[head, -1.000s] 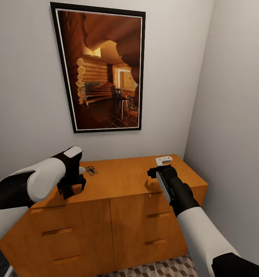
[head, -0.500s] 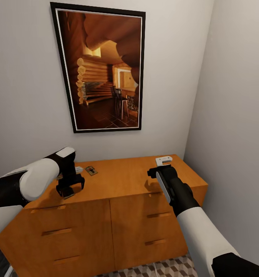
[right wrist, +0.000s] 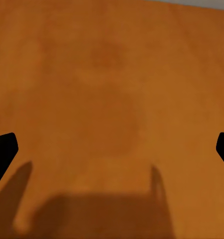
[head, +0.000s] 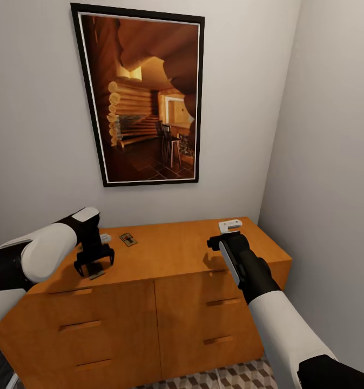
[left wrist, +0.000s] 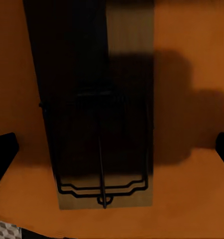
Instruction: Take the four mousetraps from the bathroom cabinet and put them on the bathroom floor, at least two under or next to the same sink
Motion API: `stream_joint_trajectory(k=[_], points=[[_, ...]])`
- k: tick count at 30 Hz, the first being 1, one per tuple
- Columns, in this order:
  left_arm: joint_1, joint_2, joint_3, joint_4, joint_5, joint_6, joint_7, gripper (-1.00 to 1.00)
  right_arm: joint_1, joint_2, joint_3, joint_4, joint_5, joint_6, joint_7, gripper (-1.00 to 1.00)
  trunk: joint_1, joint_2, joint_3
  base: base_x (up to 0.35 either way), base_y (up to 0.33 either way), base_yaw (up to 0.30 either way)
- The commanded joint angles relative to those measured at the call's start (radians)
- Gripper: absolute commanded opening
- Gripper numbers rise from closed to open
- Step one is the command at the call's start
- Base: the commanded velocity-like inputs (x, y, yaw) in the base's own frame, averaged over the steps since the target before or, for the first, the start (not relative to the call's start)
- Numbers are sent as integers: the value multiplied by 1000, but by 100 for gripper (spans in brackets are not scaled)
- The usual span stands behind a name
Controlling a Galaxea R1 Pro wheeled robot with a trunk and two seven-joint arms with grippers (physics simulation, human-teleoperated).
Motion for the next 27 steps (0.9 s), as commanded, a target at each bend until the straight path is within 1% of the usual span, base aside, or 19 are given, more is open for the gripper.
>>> stream_joint_trajectory(k=[1, 4, 7, 19, 20, 24, 27], points=[[51, 2, -36, 0, -24, 6, -4, 100, -1, 0, 1, 0, 6, 6, 0, 100, 0, 0, -2, 0, 0, 0], [51, 6, -36, -2, -25, 6, -20, 100, -1, 0, 1, 0, 6, 6, 0, 100, 0, 0, -2, 0, 0, 0], [51, 16, -36, -3, -25, 6, -30, 100, -1, 0, 1, 0, 6, 6, 0, 100, 0, 0, -2, 0, 0, 0], [52, 50, -36, 2, -24, 6, -44, 100, -1, 0, 2, 0, 6, 6, 0, 100, 0, 0, -2, 0, 0, 0], [52, 56, -36, 3, -24, 6, -51, -100, -1, 0, 2, 0, 6, 6, 0, 100, 0, 0, -2, 0, 0, 0], [55, 66, -36, 5, -25, 6, -77, -100, -1, 0, 2, 0, 6, 6, 0, 100, 0, 0, -2, 0, 0, 0], [58, 69, -36, 4, -25, 6, -86, -100, -1, 0, 2, 0, 6, 6, 0, 100, 0, 0, -2, 0, 0, 0]])
